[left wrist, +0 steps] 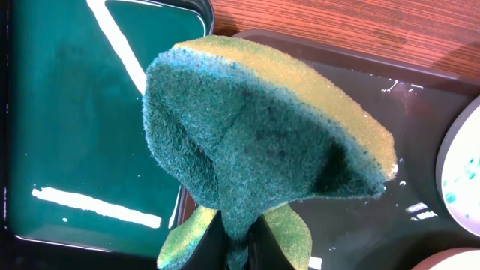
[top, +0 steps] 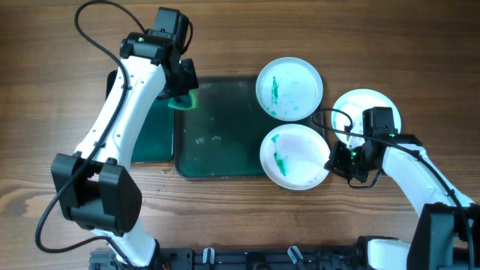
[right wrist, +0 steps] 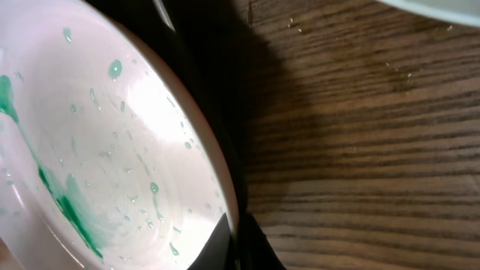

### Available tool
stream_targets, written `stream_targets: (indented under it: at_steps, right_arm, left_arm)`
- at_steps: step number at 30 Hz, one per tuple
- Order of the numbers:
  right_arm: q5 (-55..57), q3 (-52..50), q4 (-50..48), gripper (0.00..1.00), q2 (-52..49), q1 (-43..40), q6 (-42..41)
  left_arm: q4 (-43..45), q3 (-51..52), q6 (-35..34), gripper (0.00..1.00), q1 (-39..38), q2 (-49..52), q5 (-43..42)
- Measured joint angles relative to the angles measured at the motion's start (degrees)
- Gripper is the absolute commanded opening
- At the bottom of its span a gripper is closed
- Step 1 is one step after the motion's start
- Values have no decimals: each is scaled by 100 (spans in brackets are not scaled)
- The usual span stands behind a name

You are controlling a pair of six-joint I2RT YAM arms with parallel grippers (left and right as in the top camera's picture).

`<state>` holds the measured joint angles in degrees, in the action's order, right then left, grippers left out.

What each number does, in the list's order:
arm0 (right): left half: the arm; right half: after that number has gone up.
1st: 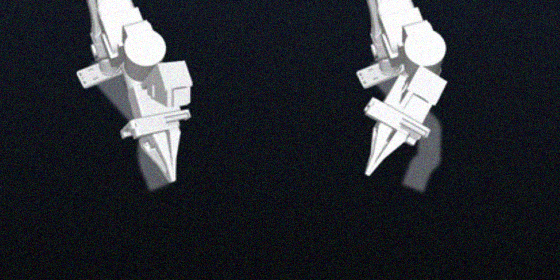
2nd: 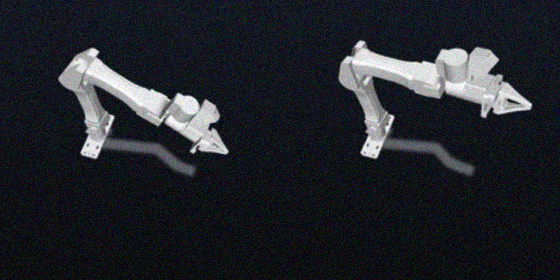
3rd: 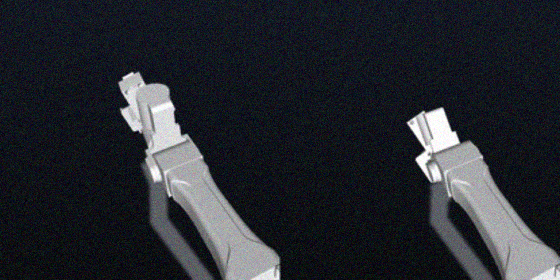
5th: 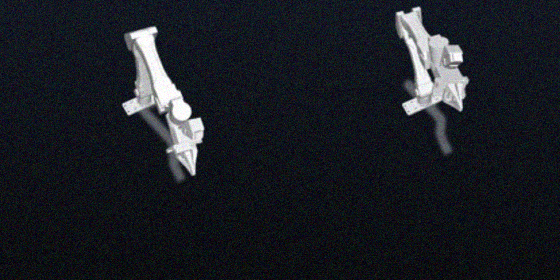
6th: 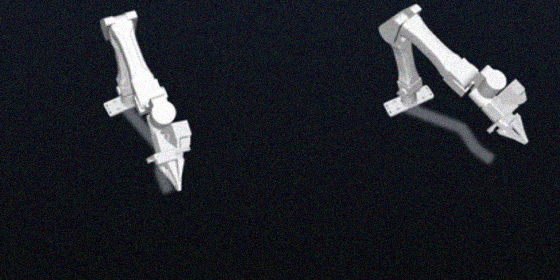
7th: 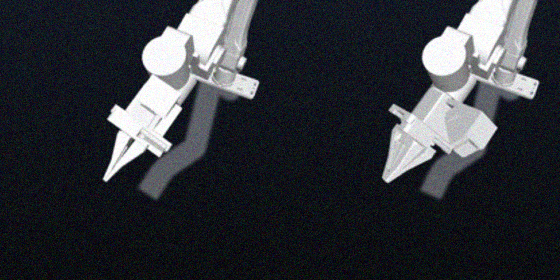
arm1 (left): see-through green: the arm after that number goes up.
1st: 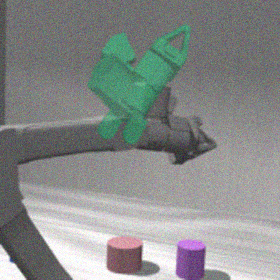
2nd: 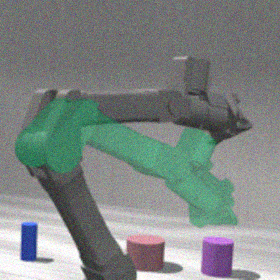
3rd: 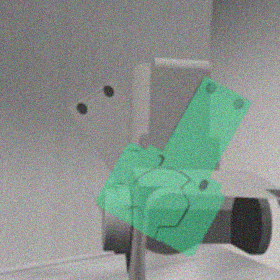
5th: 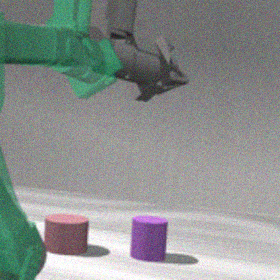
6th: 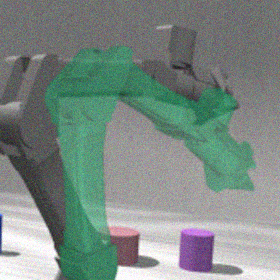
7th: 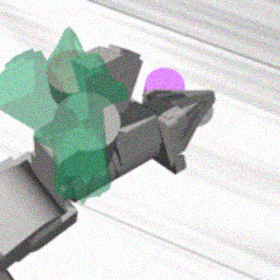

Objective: Clean dirty plates on tray and stack at the side
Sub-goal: 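Grasp the bottom-right plate rim with the right gripper, drag it left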

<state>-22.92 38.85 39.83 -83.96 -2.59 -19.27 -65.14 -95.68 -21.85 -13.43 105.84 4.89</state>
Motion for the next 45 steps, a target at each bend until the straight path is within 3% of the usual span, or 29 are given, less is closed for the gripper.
stream_targets:
  at_steps: [5,8,17,22,34,38,45]
  right_arm:
    - [-50,142,308,4,-11,131,-24]
    - [-7,509,127,4,-22,671,-313]
    - [1438,927,-1784,4,-367,2494,-2798]
    - [1696,931,-2400,4,-1134,3115,-3440]
    - [1121,931,-2404,7,-1259,3246,-3488]
    - [839,931,-2354,21,-1259,3246,-3407]
    - [820,1287,-1690,37,-1259,3246,-2765]
  left_arm:
    - [0,0,0,4,0,0,0]
    - [0,0,0,4,0,0,2]
    - [-2,0,0,4,0,0,2]
    - [0,0,0,4,0,0,2]
    - [0,0,0,4,0,0,2]
    - [0,0,0,4,0,0,2]
    - [0,0,0,4,0,0,0]
